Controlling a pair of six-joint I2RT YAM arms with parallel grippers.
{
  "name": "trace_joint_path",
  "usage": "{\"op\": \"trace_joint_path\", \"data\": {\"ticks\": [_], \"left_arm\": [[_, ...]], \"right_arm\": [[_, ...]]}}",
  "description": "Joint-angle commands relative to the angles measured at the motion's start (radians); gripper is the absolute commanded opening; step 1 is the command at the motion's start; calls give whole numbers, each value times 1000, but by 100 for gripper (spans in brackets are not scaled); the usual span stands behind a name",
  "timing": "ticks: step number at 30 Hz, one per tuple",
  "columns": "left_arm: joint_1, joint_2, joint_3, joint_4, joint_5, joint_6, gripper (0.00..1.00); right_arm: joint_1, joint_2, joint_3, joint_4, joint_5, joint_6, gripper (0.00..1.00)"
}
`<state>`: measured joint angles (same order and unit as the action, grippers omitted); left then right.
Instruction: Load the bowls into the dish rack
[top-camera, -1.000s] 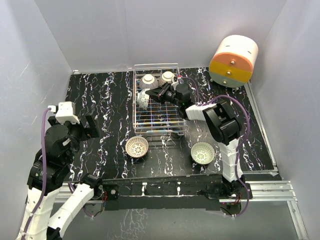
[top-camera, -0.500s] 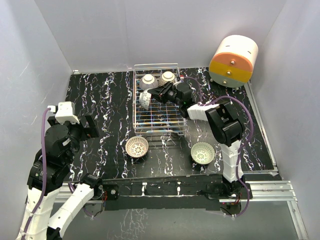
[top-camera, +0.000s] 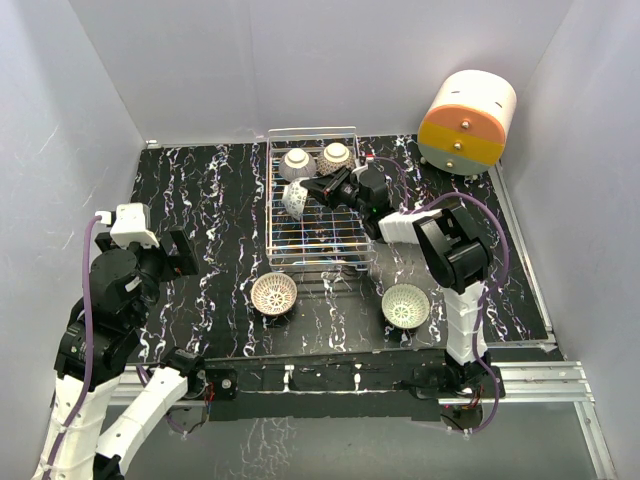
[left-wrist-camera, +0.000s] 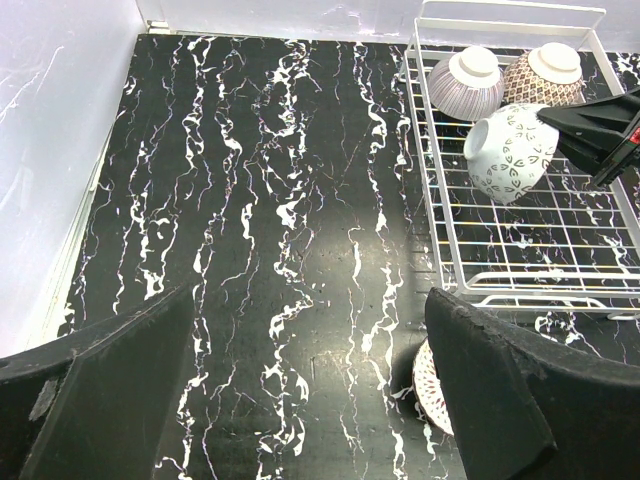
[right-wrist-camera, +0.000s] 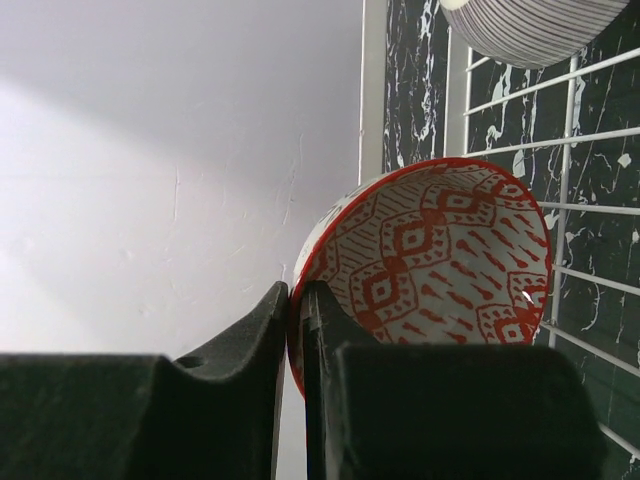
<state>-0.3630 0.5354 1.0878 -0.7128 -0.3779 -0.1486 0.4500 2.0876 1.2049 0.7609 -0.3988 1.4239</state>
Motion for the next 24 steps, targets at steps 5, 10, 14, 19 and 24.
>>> {"op": "trace_joint_path", "data": {"ticks": [5, 10, 14, 19, 24], "left_arm": [[-4, 18, 1, 7, 5, 6, 97], [-4, 30, -7, 25, 13, 9, 97], [-5, 37, -9, 30, 17, 8, 97], [-4, 42, -8, 33, 19, 5, 97], [-4, 46, -12, 41, 25, -2, 97]], "right_arm": [[-39, -12, -107, -45, 29, -36, 14], [-61, -9, -124, -39, 10, -36, 20], [-67, -17, -130, -63, 15, -48, 26], [-68, -57, -80, -223, 59, -169, 35], [-67, -81, -6, -395, 104, -285, 39]]}}
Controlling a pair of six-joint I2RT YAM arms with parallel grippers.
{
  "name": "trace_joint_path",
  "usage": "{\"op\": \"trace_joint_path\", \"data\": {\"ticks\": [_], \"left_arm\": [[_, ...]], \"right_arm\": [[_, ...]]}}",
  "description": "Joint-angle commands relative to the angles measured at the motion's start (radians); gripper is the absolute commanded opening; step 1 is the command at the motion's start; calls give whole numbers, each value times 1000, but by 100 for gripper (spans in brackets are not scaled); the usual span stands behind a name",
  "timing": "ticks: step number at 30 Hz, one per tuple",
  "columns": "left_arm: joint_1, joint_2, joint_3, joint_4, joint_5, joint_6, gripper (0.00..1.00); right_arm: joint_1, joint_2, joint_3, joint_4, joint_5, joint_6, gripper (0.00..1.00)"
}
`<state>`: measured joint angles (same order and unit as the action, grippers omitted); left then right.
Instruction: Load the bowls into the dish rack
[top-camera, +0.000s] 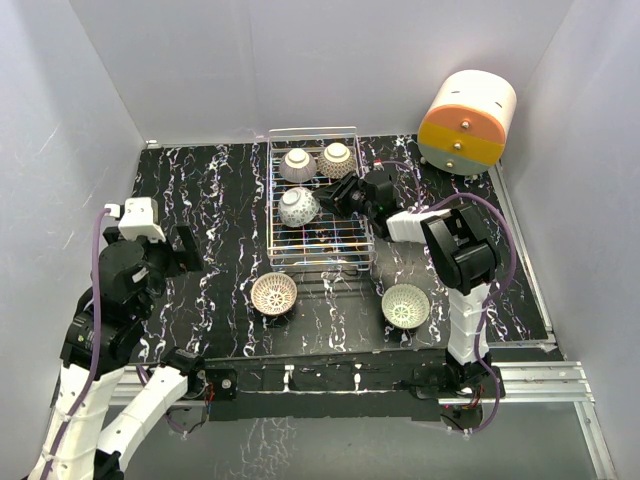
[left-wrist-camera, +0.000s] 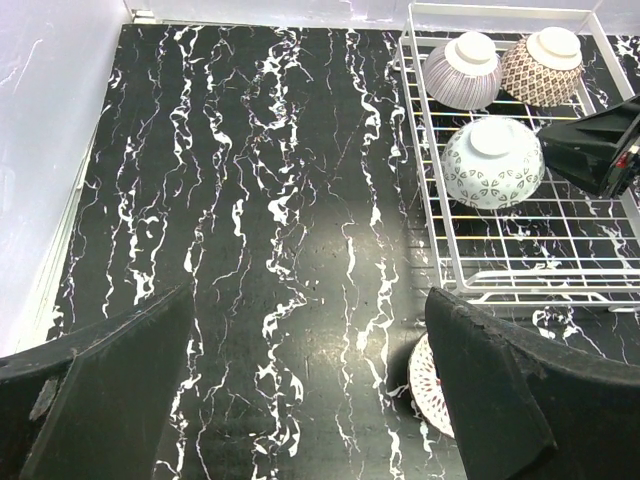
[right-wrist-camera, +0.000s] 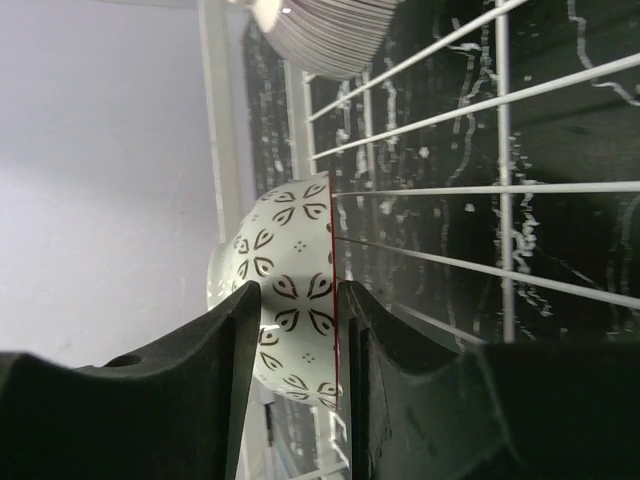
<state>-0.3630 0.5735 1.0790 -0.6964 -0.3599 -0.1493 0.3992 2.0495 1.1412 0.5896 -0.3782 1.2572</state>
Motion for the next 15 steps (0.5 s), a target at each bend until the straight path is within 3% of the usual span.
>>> {"op": "trace_joint_path", "data": {"ticks": [1, 10, 15], "left_arm": [[-4, 6, -5, 26, 8, -2, 97], [-4, 3, -13, 29, 13, -6, 97], [-4, -3, -17, 25, 9, -7, 97]], "right_arm": [[-16, -47, 69, -254, 96, -140, 39], [-14, -84, 131, -393, 180, -258, 43], [-4, -92, 197, -461, 204, -334, 64]]}}
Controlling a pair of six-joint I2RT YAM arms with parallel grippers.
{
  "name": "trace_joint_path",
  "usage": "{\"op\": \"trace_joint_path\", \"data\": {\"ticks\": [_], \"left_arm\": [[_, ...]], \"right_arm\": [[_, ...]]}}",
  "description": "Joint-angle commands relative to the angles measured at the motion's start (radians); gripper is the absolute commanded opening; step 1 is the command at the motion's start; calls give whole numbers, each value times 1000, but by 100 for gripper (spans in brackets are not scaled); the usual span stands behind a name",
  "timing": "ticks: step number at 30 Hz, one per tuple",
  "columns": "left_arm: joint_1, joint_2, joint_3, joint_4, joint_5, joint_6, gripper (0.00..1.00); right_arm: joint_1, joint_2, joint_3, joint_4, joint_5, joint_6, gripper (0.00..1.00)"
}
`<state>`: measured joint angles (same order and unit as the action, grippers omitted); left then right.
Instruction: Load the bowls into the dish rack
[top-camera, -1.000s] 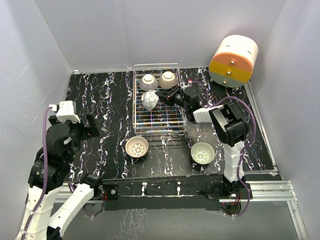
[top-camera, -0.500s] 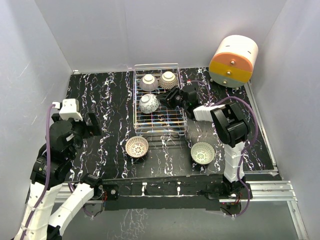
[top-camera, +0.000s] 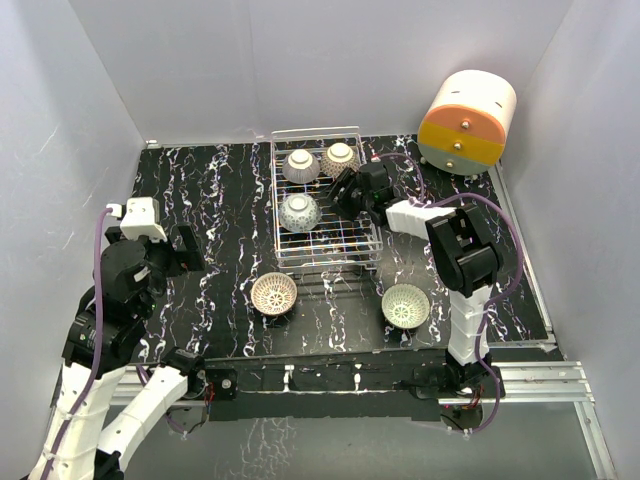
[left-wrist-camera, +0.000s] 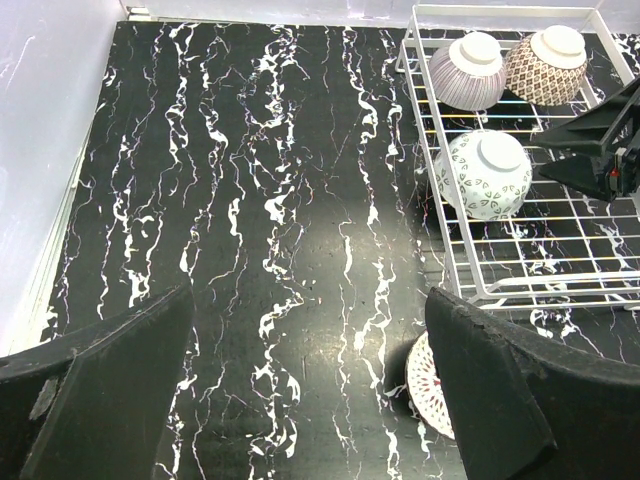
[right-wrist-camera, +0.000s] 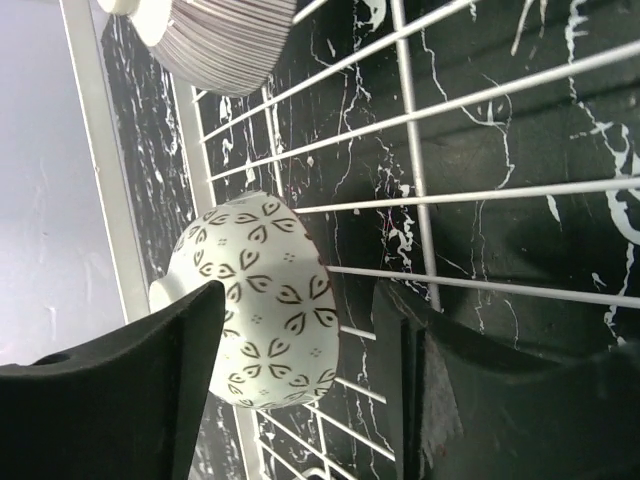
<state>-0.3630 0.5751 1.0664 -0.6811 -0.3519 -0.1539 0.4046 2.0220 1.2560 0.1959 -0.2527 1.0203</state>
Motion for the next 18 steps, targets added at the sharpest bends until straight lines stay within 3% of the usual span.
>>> {"op": "trace_joint_path", "data": {"ticks": [1, 9, 13, 15, 17, 18], "left_arm": [[-4, -5, -5, 10, 0, -3, 97], [-4, -6, -5, 12, 2, -6, 97], [-4, -11, -6, 5, -6, -3, 97], [-4, -12, -9, 5, -8, -1, 97], [-4, -14, -13, 10, -5, -2, 97], [-4, -14, -15, 11, -4, -2, 97]], "right_arm": [[-5, -67, 96, -68, 78, -113, 65], [69, -75, 243, -123, 110, -249, 65], [120, -89, 335, -228, 209, -370, 65], [147, -53, 457, -354, 223, -458, 66], [182, 26, 635, -528, 266, -555, 74], [203, 63, 713, -616, 296, -604, 83]]}}
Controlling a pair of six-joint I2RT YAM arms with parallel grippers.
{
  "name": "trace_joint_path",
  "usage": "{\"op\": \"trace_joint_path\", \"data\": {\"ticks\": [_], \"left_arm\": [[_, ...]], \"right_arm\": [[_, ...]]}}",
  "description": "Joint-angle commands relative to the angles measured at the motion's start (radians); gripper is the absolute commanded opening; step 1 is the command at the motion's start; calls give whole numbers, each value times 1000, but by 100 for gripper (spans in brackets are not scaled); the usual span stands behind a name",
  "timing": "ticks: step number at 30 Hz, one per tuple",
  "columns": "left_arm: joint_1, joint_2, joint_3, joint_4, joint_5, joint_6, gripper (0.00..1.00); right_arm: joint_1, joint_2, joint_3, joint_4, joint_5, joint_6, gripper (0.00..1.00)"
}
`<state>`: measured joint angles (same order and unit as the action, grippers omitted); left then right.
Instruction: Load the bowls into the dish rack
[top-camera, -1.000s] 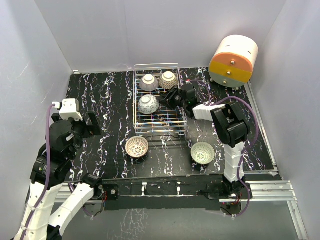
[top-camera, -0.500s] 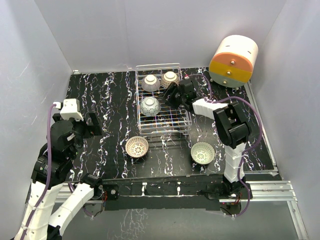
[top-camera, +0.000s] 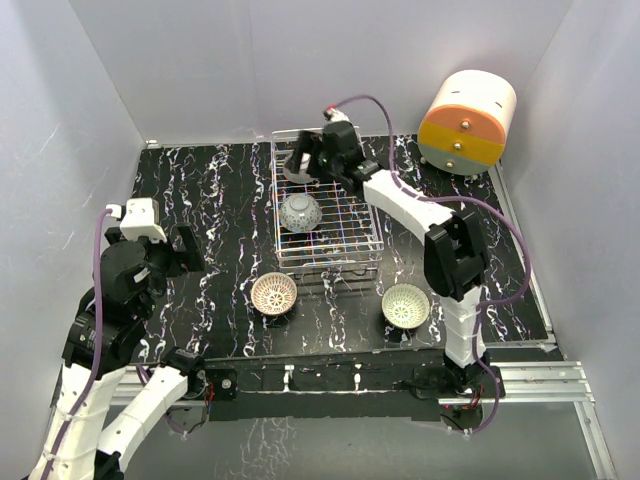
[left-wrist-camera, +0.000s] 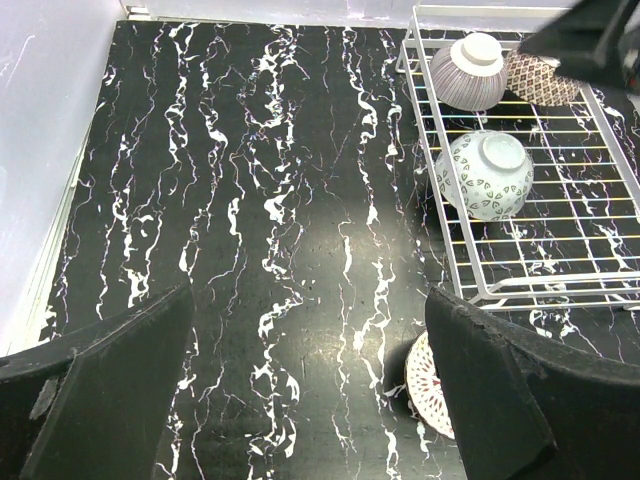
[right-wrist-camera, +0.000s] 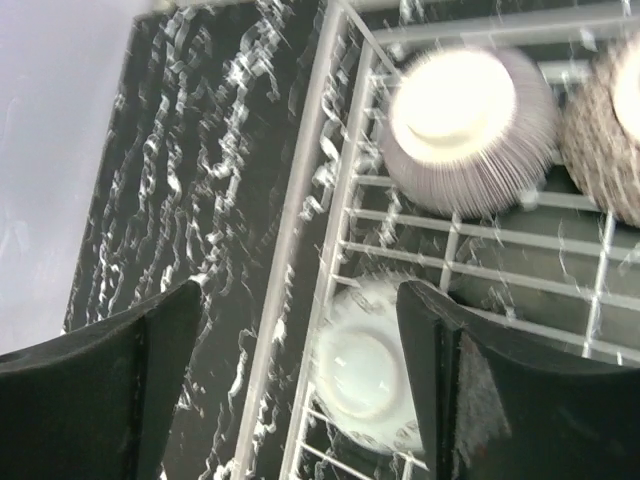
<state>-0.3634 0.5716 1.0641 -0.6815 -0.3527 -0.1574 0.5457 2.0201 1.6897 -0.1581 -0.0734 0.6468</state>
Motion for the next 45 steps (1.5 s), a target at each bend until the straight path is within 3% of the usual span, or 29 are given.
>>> {"op": "trace_joint_path", "data": {"ticks": [1, 4, 7, 12, 16, 32, 40, 45], "left_arm": [[-3, -11, -14, 13, -1, 0, 97], [-4, -14, -18, 18, 1, -1, 97], [-3, -16, -19, 15, 1, 1, 97], [-4, -17, -19, 11, 0, 7, 97], [-3, -15, -18, 17, 5, 8, 97], [-4, -13, -28, 20, 1, 8, 97], [-3, -4, -36, 30, -2, 16, 97], [-3, -3, -39, 28, -9, 18, 97]], "right_arm": [[81, 98, 354, -333, 147, -274, 97], [128, 147, 466, -471, 225, -345, 99], [156, 109, 383, -452, 295, -362, 99], [158, 48, 282, -432, 293, -373, 99], [158, 87, 326, -498, 297, -397, 99], [157, 168, 369, -471, 223, -476, 99], [157, 211, 377, -452, 236, -482, 90], [157, 215, 367, -444, 233, -475, 76]]}}
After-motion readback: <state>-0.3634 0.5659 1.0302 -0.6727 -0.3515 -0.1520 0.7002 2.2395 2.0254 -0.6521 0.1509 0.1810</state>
